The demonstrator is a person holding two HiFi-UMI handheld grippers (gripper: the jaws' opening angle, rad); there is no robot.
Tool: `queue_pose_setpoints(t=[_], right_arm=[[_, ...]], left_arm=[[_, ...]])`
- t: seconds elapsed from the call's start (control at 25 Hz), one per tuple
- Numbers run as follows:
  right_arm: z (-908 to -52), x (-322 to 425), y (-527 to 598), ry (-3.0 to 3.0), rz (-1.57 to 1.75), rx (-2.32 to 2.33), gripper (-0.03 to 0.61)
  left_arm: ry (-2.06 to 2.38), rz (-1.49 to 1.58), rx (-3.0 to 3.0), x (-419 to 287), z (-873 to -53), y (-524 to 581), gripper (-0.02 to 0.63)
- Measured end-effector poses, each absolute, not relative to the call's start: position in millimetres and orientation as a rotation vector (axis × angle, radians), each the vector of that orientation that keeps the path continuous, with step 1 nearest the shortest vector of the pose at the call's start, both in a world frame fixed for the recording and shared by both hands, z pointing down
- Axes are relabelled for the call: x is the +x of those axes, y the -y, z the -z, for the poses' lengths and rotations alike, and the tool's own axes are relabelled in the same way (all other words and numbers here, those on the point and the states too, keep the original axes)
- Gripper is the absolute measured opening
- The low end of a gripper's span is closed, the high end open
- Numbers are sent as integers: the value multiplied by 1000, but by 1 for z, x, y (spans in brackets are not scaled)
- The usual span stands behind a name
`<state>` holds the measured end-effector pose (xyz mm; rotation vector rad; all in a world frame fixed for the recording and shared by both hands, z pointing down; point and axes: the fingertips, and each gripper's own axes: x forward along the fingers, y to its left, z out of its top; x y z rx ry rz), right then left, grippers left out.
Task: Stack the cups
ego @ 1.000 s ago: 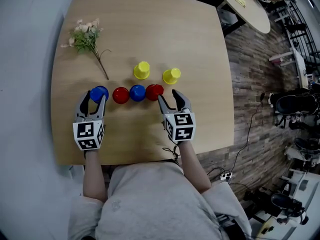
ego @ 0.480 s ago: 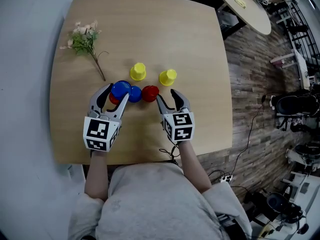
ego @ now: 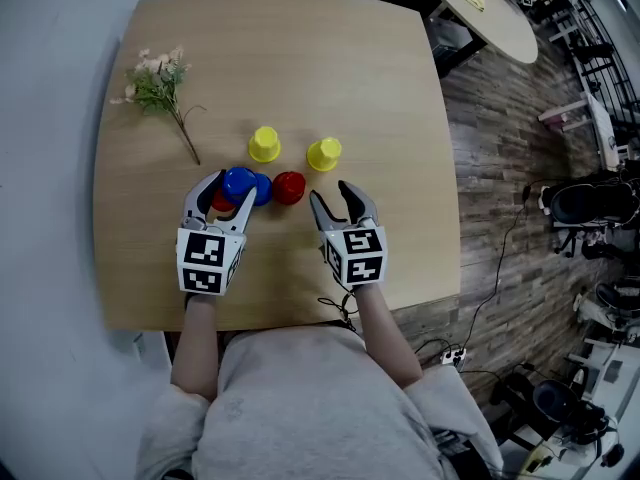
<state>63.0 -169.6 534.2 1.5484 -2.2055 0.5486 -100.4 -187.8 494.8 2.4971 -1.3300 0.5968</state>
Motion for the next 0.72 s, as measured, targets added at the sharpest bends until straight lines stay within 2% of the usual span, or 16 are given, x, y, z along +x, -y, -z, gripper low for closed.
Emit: queue_pose_setpoints(t=[0.36,0.72], right_arm=[[-520,88,182,2206,-499,1574,239],[-521,99,229,2186,-468,1434,239]], left_arm=[[1307,-529,2523,-98,-485,184,252],[1414,-385,2497,-116,-454,165,237]])
